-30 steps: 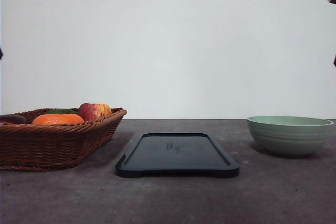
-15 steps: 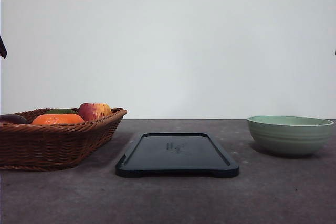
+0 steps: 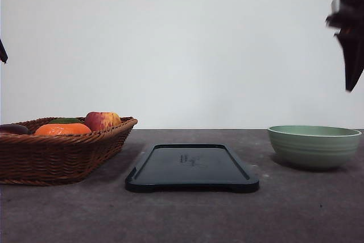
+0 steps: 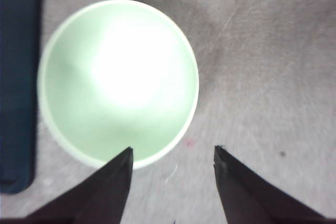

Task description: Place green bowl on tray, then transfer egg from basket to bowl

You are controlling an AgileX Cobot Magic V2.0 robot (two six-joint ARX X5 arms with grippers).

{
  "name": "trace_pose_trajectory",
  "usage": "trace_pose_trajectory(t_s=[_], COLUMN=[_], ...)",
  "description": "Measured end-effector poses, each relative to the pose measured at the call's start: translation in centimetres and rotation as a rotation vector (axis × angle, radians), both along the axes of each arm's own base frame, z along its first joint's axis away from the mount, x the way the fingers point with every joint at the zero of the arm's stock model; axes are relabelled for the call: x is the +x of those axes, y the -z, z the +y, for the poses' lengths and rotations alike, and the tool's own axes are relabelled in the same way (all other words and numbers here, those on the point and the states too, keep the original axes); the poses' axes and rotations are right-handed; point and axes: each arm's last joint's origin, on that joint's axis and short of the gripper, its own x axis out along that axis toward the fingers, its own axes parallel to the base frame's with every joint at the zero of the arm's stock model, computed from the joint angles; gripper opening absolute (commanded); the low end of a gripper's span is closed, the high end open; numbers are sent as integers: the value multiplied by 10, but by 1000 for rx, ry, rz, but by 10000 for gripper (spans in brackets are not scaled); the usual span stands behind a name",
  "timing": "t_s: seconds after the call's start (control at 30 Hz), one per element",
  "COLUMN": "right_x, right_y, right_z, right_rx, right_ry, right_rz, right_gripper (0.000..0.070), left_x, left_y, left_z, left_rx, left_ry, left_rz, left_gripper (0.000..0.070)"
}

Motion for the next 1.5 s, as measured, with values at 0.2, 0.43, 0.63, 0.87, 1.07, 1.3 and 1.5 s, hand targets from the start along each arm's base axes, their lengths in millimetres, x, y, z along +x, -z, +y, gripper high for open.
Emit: trace_pose_trajectory(t_s=[0.2, 0.43, 0.63, 0.87, 1.07, 1.3, 1.5], right_x=[26, 42, 48, 50, 60, 61, 59], right_y=[27, 56, 72, 52, 1, -43, -59], right_z=[0, -1, -1, -1, 8, 50, 104], right_rx=[-6, -7, -7, -9, -8, -7, 8], right_ry=[-10, -16, -17, -18, -42, -154, -294], right_rz=[36, 84, 127, 162, 95, 6, -80], right_gripper=[304, 236, 0, 0, 0, 0, 0], left_x=[0, 0, 0, 0, 0, 1, 2], left_y=[0, 0, 0, 0, 0, -1, -2], left_z=[0, 0, 0, 0, 0, 0, 0], left_rx=[0, 0, 0, 0, 0, 1, 1], left_ry=[0, 0, 0, 0, 0, 0, 0], left_rz=[0, 0, 0, 0, -1, -16, -24], left_gripper=[415, 415, 415, 415, 415, 414, 414])
